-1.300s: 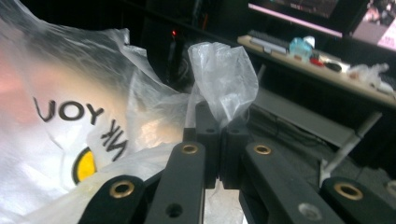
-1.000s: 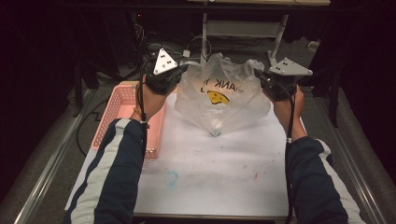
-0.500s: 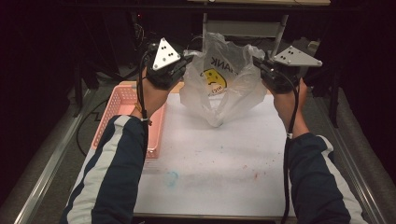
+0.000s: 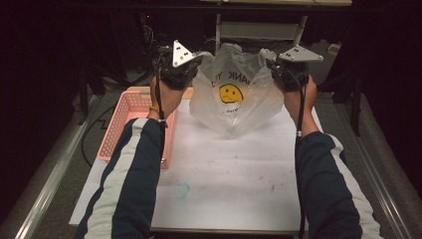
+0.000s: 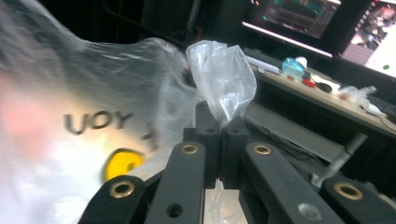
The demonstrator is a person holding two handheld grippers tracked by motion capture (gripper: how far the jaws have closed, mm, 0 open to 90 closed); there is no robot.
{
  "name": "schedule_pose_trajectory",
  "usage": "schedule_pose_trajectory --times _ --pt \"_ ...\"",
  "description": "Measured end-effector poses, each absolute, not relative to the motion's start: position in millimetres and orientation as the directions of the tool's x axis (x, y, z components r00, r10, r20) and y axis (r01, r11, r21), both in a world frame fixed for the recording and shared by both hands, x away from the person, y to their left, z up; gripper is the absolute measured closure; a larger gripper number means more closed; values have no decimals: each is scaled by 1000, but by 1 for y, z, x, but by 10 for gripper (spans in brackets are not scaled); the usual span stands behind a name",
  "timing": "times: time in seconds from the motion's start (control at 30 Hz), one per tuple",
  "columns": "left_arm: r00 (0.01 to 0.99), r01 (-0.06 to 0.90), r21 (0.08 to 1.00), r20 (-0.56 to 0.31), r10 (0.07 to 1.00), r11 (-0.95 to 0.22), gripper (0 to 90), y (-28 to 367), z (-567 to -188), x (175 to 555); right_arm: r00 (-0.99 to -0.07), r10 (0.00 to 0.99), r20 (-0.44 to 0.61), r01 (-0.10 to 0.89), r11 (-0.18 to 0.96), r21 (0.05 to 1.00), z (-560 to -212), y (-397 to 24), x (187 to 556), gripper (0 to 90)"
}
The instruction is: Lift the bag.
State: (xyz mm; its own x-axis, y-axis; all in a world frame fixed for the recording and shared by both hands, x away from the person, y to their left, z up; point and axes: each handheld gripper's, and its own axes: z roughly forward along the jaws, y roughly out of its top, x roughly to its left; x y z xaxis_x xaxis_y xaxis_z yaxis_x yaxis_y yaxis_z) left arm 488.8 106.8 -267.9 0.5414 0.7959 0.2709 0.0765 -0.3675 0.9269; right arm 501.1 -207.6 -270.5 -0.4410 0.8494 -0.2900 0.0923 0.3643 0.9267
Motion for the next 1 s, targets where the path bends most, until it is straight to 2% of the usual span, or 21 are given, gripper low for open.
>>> schedule_pose_trajectory --times 0.2,0.37,0.77,1.0 --pt "496 112 932 247 832 -344 864 119 -272 501 -383 871 -307 142 384 912 -272 -223 516 900" --pt "494 68 949 235 837 -307 866 130 -257 492 -364 881 -302 145 374 916 -262 -237 514 900" --pt "514 -51 969 233 826 -241 868 122 -214 447 -365 871 -328 -28 342 939 -208 -242 463 900" --pt "526 -5 962 235 817 -273 865 113 -230 453 -370 874 -315 18 346 938 -223 -242 468 900"
